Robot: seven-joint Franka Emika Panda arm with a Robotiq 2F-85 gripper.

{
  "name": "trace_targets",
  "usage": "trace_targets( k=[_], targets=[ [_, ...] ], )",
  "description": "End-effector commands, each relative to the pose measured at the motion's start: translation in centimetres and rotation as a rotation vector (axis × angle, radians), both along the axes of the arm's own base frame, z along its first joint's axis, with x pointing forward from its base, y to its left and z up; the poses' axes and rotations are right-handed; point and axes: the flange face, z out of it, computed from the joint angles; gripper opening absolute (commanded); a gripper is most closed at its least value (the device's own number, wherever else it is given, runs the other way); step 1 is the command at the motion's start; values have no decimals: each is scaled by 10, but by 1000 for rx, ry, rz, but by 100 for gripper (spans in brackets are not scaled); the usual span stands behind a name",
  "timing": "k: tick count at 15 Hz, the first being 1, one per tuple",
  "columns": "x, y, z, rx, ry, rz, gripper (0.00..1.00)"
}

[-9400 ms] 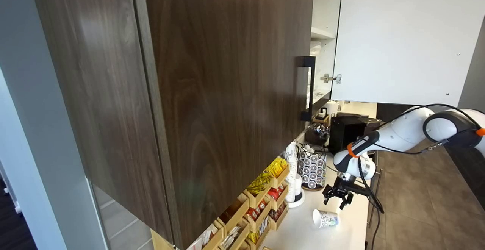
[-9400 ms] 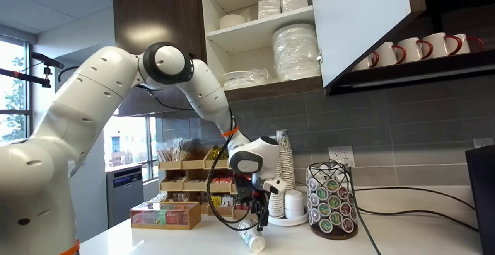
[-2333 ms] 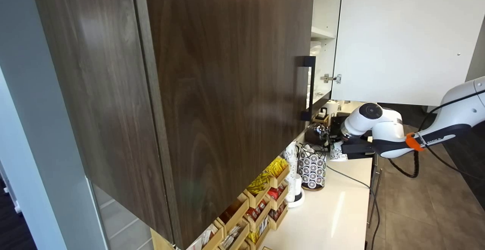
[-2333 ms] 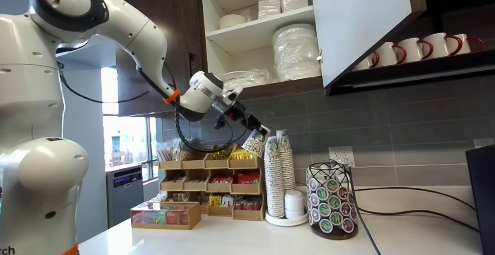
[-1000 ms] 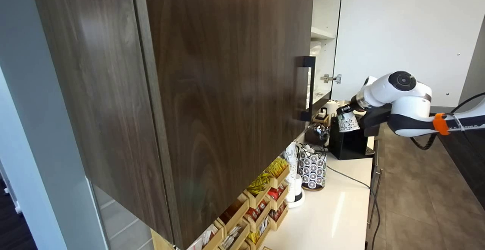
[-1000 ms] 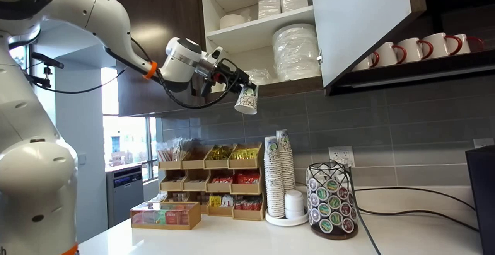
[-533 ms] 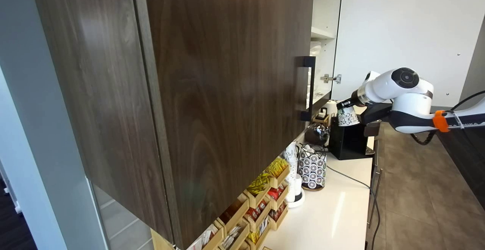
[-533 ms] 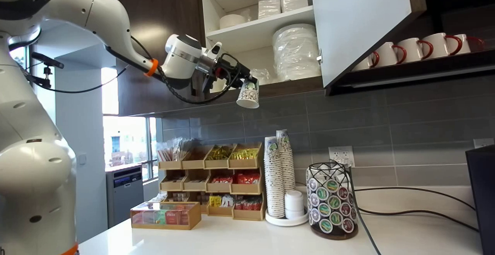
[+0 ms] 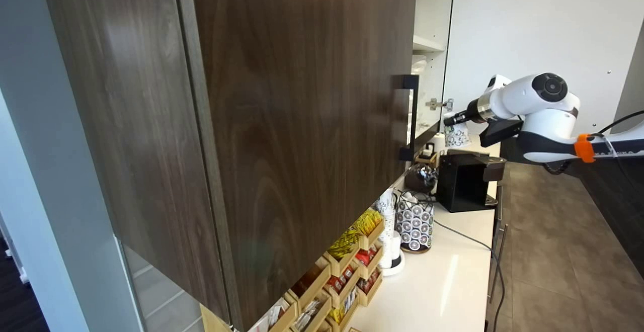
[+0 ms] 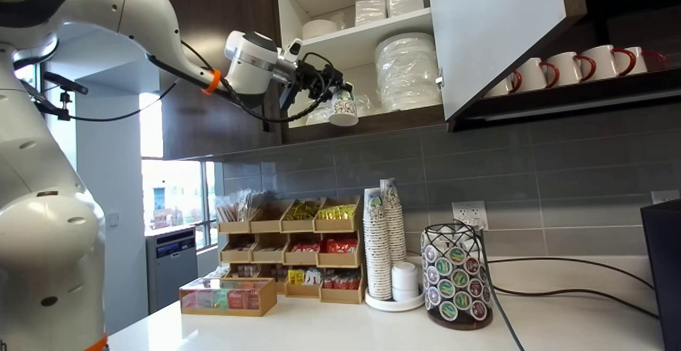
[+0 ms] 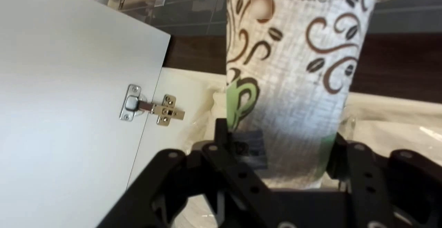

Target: Pick up the two stacked cups from the counter and place them on the bottom shelf of the upper cabinet on the left

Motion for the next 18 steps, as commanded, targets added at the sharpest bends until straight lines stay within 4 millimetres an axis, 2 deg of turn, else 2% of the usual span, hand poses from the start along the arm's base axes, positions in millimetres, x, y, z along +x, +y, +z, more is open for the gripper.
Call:
trace_targets(
  k=[1, 4, 6, 10, 18],
  targets=[
    [10, -12, 27, -29, -42, 42, 38],
    [20, -16, 44, -18, -100, 88, 38],
    [32, -16, 47, 1, -131, 125, 38],
    [55, -14, 43, 31, -166, 188, 38],
    [91, -32, 39, 58, -224, 217, 38]
  ],
)
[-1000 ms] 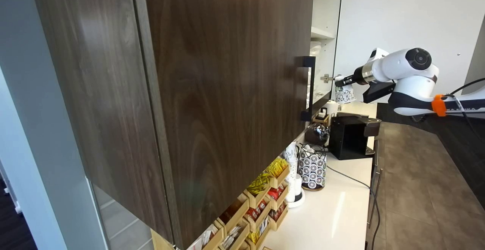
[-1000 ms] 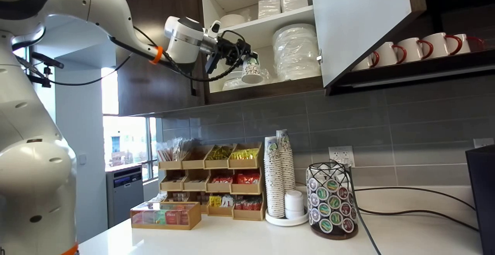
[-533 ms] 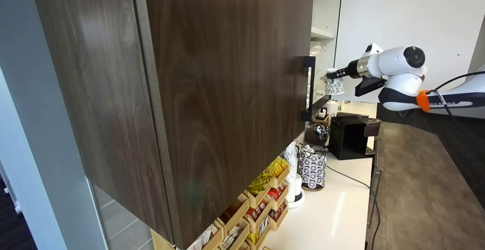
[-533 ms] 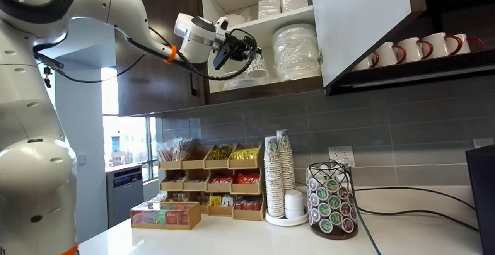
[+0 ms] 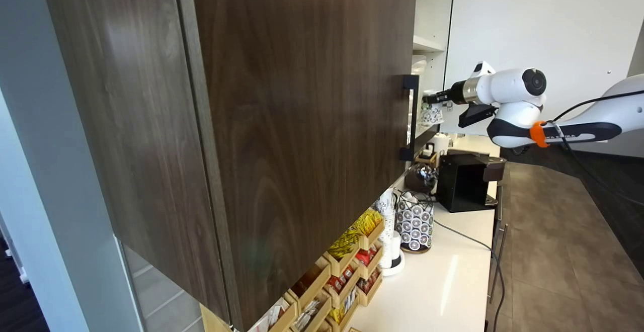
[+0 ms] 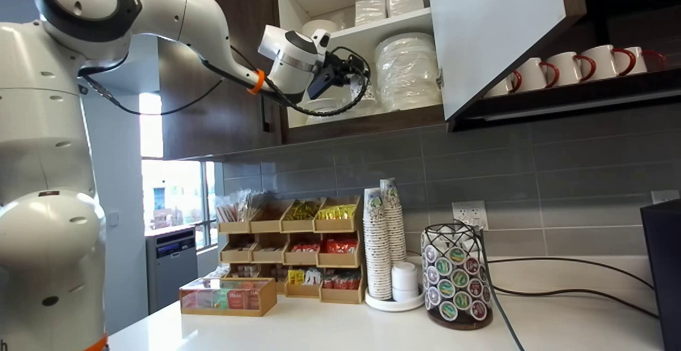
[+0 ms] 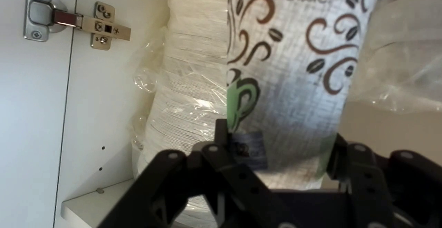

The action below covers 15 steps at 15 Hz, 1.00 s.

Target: Pick up the two stacked cups from the counter and place them on the bottom shelf of the upper cabinet on the left

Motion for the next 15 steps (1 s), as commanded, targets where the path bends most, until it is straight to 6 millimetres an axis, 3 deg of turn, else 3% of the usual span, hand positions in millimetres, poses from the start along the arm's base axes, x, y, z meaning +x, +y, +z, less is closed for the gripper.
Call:
trace_targets(
  k=[1, 11, 15],
  targets=[
    [19, -9, -1, 22, -22, 7, 38],
    [48, -9, -22, 73, 3, 10, 38],
    [55, -10, -18, 64, -17, 15, 38]
  ],
)
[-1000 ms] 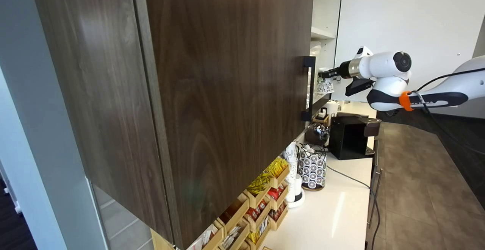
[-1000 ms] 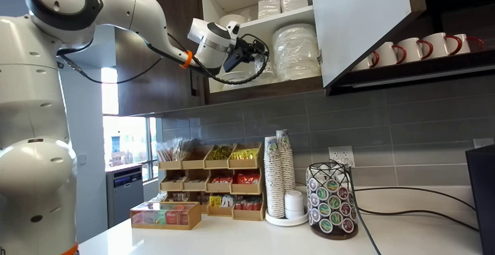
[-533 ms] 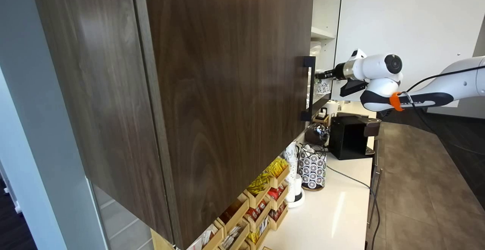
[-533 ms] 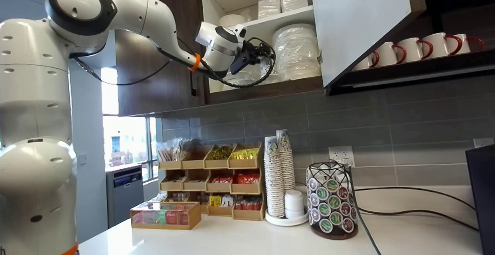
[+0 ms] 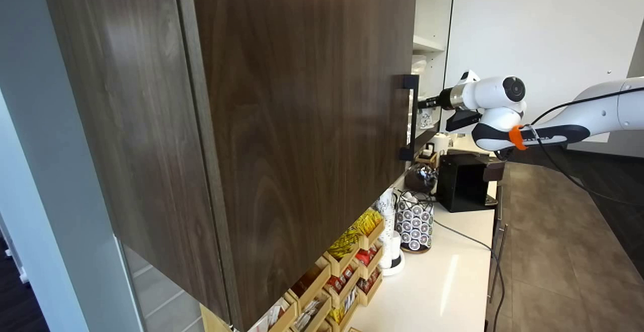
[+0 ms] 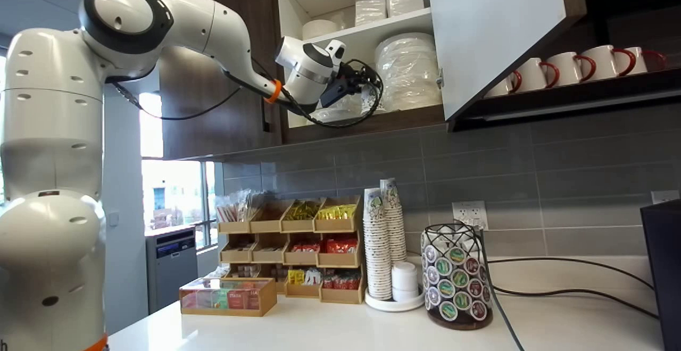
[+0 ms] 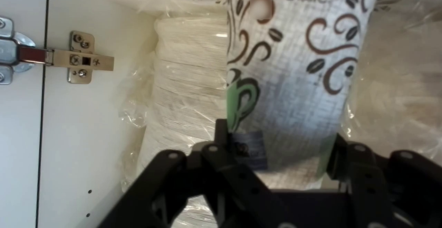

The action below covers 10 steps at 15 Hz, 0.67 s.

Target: Pick up the two stacked cups from the counter and place them on the bottom shelf of the upper cabinet on the left

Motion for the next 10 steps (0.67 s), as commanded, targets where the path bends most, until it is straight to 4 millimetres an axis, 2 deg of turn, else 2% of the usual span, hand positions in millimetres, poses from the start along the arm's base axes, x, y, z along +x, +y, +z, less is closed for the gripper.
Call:
trace_targets(
  k=[1, 2, 3, 4, 5, 7, 10],
  targets=[
    [11, -1, 4, 15, -35, 17, 38],
    [12, 1, 3, 10, -32, 22, 38],
    [13, -1, 4, 10, -31, 14, 54],
    [13, 0, 2, 17, -28, 20, 88],
    [13, -1, 2, 18, -28, 17, 89],
    [12, -2, 2, 17, -25, 14, 99],
    [7, -2, 8, 14, -34, 10, 100]
  ],
)
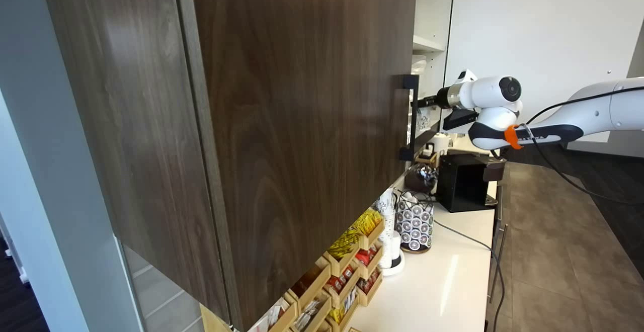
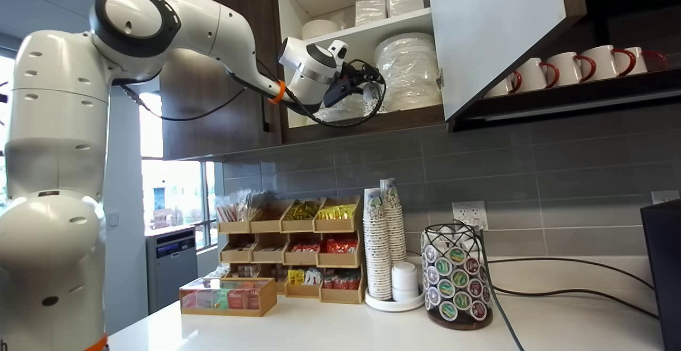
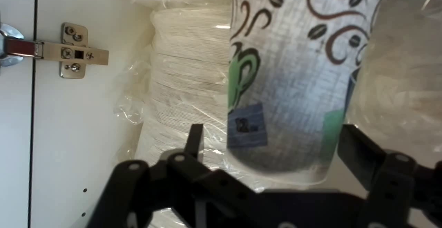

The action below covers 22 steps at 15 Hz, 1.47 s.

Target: Pick up the two stacked cups from the counter and place them on the bottom shelf of the upper cabinet on the left

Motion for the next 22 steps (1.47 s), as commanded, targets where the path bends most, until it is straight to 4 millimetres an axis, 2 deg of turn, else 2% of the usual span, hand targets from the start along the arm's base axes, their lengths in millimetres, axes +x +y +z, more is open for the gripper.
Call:
trace_targets(
  k=[1, 4, 10, 16, 22],
  targets=[
    [-5, -1, 10, 13, -25, 7, 100],
    [-21, -4, 27, -20, -35, -16, 100],
    [-77, 4, 60, -66, -14, -61, 100],
    [-134, 22, 73, -107, 149, -138, 100],
    [-186, 34, 85, -92, 227, -117, 100]
  ],
)
